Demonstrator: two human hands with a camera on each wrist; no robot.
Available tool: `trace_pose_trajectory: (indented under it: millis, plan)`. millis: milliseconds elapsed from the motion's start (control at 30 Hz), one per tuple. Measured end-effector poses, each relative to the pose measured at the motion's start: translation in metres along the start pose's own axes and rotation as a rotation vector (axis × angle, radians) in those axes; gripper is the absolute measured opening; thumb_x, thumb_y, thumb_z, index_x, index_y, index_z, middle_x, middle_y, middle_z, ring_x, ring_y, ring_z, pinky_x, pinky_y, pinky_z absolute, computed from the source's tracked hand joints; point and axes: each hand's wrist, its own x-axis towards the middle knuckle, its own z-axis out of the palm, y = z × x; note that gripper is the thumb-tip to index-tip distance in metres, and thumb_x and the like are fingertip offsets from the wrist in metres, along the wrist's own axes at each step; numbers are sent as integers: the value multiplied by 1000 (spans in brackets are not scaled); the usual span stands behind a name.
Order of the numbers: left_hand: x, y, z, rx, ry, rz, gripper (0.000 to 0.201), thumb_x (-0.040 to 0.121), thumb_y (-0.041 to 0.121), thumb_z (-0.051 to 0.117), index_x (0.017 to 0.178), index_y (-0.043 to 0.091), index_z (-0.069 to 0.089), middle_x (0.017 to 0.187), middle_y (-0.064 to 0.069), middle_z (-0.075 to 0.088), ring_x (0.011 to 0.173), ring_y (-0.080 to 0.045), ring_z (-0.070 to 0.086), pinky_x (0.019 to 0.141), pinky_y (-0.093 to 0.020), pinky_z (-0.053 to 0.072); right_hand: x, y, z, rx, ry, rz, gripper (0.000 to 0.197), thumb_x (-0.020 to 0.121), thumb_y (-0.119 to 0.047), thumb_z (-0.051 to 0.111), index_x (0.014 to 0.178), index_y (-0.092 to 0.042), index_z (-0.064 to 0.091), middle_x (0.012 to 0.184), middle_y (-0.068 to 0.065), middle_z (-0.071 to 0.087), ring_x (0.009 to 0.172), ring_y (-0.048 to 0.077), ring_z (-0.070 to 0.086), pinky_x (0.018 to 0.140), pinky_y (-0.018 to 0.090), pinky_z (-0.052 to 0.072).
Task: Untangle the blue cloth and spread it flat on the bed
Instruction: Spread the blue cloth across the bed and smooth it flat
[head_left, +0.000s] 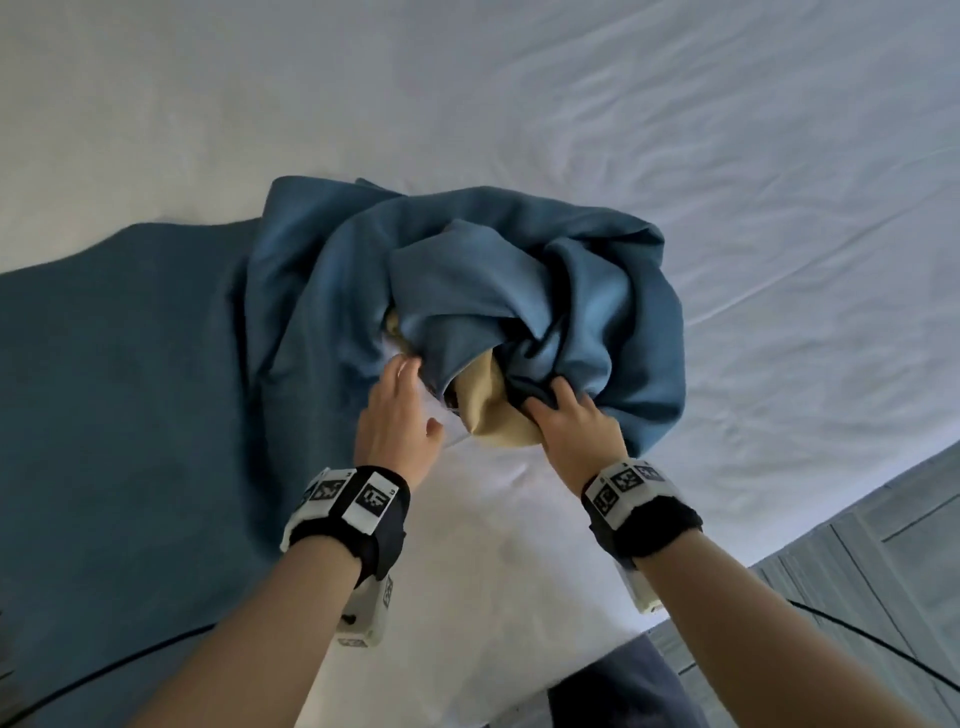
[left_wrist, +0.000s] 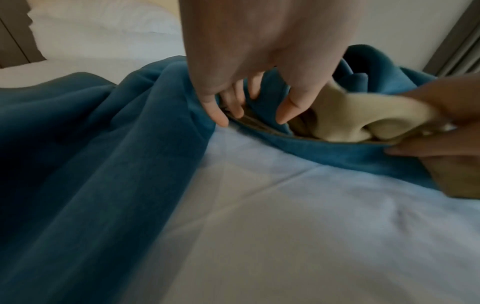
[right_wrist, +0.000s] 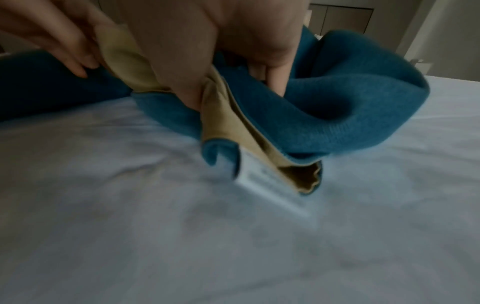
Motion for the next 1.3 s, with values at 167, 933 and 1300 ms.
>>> trace_pose_trajectory:
  millis: [167,933,1300]
  plan:
    - [15,25,-5,108,76,-11,95,70,8,72,146,19,17,157,-6,11,141,-29,20,102,-49,40,1,53,-33,144,67,-47,32,74,-23,68,104,-22,57,102,8,54,79,35,60,48,33,39]
    - [54,292,80,216,140,150,77,72,19,69,141,21,33,142,-1,40,131,-22,38,104,-40,32,67,359,-152,-92,32,-49,79,76,-27,69,139,-30,22,146,4,23,136,34,22,100,56,38]
    - [92,252,86,5,-265,-307,54,93,26,48,143,22,29,150,-11,27,125,-40,42,102,-47,39,77,291,-102,207,-231,6,112,59,-69,67,144,-20,14,155,3,10,142,28,12,108,55,29]
